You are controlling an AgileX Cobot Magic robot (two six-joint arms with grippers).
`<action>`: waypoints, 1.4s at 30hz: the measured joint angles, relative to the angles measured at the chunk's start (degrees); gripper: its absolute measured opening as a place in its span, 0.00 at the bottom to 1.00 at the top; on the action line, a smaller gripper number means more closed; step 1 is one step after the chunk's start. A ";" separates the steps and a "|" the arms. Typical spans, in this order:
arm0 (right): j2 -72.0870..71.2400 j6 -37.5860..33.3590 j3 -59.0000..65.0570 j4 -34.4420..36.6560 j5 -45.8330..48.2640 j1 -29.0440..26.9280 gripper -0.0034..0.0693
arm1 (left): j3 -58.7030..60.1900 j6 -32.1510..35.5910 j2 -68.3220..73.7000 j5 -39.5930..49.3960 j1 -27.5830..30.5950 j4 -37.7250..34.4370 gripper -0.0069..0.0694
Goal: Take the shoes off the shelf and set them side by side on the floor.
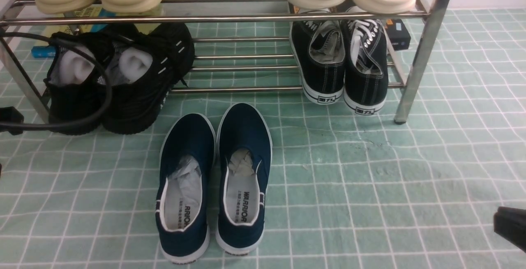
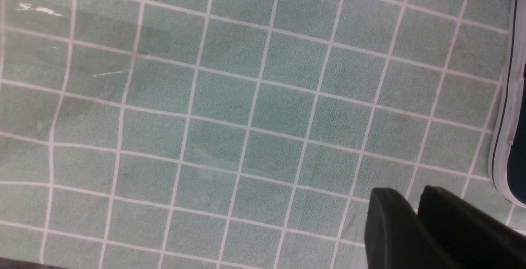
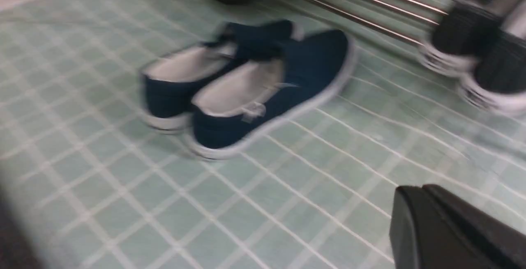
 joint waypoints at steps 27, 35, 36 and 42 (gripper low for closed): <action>-22.75 0.05 23.26 -0.02 -1.34 -38.19 0.08 | 0.00 1.64 -11.25 0.01 0.00 -1.21 0.09; -22.75 0.05 23.26 -0.02 -1.34 -38.19 0.10 | 9.21 8.00 -31.49 0.07 0.00 -9.08 0.09; -22.75 0.05 23.26 -0.02 -1.37 -38.19 0.10 | 11.12 8.73 -33.76 0.07 0.00 -10.04 0.09; -22.75 0.05 23.31 -0.02 -1.37 -38.19 0.11 | 26.52 11.89 -58.33 -11.43 0.00 -20.44 0.09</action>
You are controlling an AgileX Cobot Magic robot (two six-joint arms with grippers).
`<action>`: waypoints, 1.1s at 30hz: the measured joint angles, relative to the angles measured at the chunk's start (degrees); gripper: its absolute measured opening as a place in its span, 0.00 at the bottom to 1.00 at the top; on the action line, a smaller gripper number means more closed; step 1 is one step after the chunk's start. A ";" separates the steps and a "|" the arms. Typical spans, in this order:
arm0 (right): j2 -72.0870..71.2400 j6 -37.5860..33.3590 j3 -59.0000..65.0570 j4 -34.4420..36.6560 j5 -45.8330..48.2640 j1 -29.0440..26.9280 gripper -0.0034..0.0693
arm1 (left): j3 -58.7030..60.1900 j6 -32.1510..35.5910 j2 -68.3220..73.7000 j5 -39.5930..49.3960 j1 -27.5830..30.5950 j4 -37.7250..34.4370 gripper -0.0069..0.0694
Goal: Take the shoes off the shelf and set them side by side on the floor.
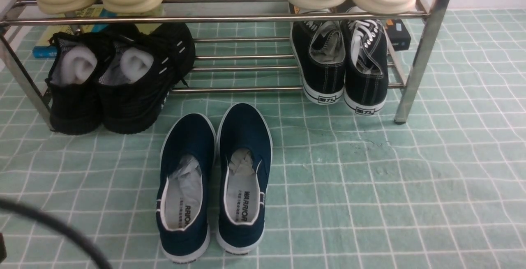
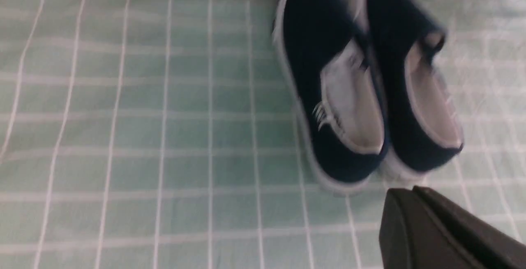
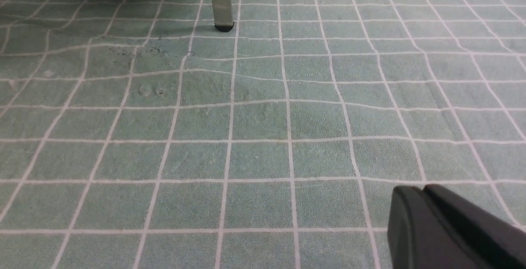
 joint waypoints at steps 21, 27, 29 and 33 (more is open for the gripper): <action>-0.03 0.00 0.00 -0.05 -0.05 0.00 0.15 | 21.62 1.80 -10.86 -24.70 0.07 6.29 0.11; -0.03 0.00 0.00 -0.05 -0.05 0.00 0.16 | 24.21 1.76 -11.04 -26.84 0.07 7.26 0.12; -0.03 0.00 0.00 -0.05 -0.05 0.00 0.17 | 26.92 0.12 -12.45 -28.47 0.07 9.59 0.12; -0.03 0.00 0.00 -0.05 -0.05 0.00 0.17 | 30.87 -7.95 -14.67 -29.84 0.07 16.47 0.12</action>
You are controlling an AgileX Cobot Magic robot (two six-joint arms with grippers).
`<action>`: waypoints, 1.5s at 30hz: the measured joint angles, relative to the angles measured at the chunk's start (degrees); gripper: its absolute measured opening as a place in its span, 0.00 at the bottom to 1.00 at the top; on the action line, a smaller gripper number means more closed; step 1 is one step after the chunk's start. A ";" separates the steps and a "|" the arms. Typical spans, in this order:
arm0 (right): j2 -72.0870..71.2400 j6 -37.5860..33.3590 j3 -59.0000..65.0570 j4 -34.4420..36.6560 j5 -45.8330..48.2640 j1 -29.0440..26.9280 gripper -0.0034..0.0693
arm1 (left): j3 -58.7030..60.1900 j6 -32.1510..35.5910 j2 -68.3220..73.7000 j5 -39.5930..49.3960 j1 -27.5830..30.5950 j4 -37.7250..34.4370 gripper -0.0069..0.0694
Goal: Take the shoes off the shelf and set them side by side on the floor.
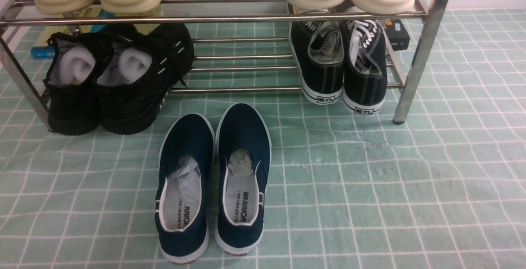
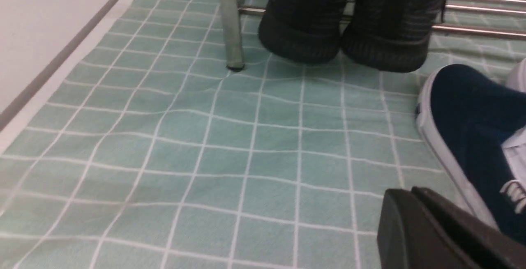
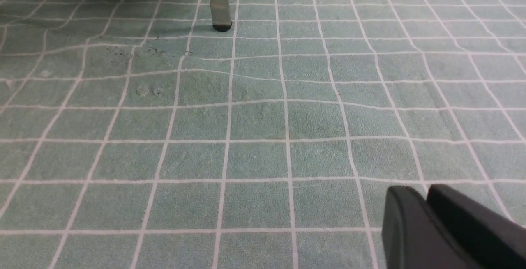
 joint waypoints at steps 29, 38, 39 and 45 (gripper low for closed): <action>0.00 0.00 0.00 0.00 0.00 0.00 0.23 | 9.23 -10.20 -0.40 -4.64 -10.29 11.42 0.16; 0.00 0.00 0.00 0.00 0.00 0.00 0.23 | 9.25 -10.20 -0.40 -4.69 -9.22 11.47 0.18; 0.00 0.00 0.00 0.00 0.00 0.00 0.23 | 9.25 -10.20 -0.40 -4.71 -9.22 11.47 0.18; 0.00 0.00 0.00 0.00 0.00 0.00 0.24 | 9.29 -10.20 -0.40 -4.75 -9.22 11.47 0.19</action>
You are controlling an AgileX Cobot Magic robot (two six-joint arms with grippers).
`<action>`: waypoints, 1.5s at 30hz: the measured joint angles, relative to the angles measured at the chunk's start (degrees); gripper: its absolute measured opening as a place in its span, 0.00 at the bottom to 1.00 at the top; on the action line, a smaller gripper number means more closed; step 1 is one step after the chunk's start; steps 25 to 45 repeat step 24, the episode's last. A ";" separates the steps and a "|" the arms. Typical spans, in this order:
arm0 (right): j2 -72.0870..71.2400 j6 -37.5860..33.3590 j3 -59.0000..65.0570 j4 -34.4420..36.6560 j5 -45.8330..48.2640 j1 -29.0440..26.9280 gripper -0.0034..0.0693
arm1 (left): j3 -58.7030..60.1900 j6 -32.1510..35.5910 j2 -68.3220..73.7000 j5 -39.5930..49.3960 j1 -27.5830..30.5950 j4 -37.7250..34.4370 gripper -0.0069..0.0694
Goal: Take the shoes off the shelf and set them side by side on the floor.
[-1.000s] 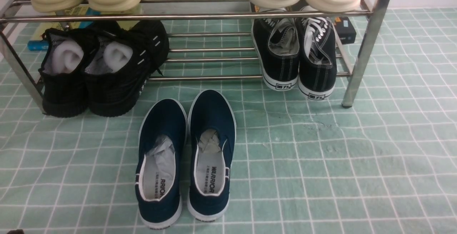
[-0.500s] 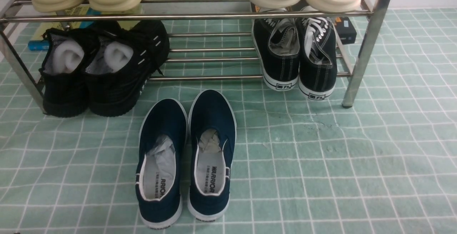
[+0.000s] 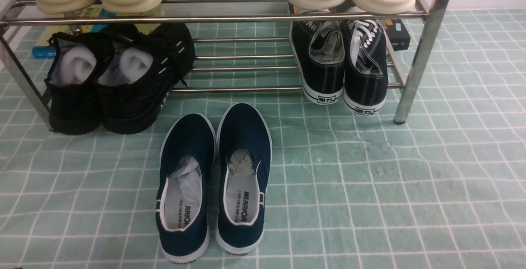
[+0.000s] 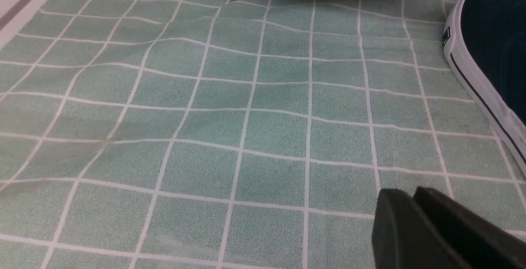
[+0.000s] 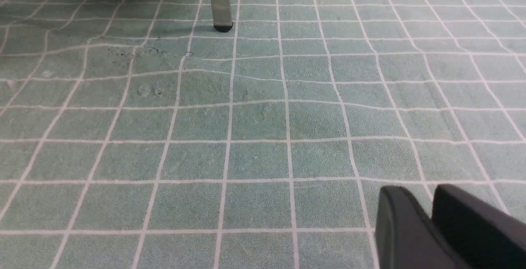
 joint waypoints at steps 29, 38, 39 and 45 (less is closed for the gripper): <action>0.00 0.00 0.00 0.00 0.00 0.00 0.29 | 0.00 0.00 0.00 -0.07 0.00 0.00 0.22; 0.00 0.00 0.00 0.00 0.00 0.00 0.29 | 0.00 0.00 0.00 -0.07 0.00 0.00 0.22; 0.00 0.00 0.00 0.00 0.00 0.00 0.29 | 0.00 0.00 0.00 -0.07 0.00 0.00 0.22; 0.00 0.00 0.00 0.00 0.00 0.00 0.29 | 0.00 0.00 0.00 -0.07 0.00 0.00 0.22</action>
